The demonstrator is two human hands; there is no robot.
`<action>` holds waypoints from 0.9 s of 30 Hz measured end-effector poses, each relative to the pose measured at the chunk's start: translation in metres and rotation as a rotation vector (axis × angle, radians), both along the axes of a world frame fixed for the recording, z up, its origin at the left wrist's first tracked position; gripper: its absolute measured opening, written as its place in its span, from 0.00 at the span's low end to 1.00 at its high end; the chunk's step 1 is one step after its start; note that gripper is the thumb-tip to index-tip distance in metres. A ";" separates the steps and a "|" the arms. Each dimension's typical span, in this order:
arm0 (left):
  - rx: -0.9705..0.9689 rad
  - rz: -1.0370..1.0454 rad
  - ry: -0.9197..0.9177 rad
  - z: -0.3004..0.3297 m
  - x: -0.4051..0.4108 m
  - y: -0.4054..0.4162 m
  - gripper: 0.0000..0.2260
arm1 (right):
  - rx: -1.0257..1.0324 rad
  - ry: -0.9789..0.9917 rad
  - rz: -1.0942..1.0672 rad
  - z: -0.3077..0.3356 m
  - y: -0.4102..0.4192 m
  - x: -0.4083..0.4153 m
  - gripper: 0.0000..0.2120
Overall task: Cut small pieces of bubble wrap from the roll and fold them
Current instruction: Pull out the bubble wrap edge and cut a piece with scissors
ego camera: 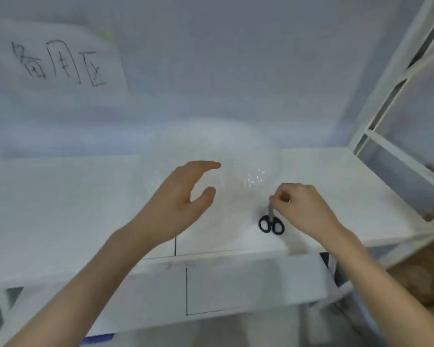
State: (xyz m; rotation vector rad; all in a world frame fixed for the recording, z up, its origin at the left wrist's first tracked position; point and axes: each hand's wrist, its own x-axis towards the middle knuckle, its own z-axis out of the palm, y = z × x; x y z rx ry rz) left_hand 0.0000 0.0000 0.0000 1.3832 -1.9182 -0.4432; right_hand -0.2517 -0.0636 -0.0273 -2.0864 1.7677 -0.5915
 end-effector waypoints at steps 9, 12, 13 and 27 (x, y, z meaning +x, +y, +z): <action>-0.296 0.379 0.252 -0.151 0.001 0.000 0.09 | -0.169 0.238 -0.316 -0.126 -0.025 -0.002 0.17; -0.236 0.387 0.262 -0.186 0.001 -0.004 0.13 | -0.191 0.270 -0.318 -0.134 -0.029 -0.007 0.19; -0.215 0.370 0.258 -0.188 0.000 -0.004 0.12 | -0.189 0.275 -0.321 -0.134 -0.027 -0.007 0.18; 0.024 0.212 0.136 -0.192 -0.012 0.010 0.12 | -0.169 0.035 -0.353 -0.118 0.054 -0.037 0.21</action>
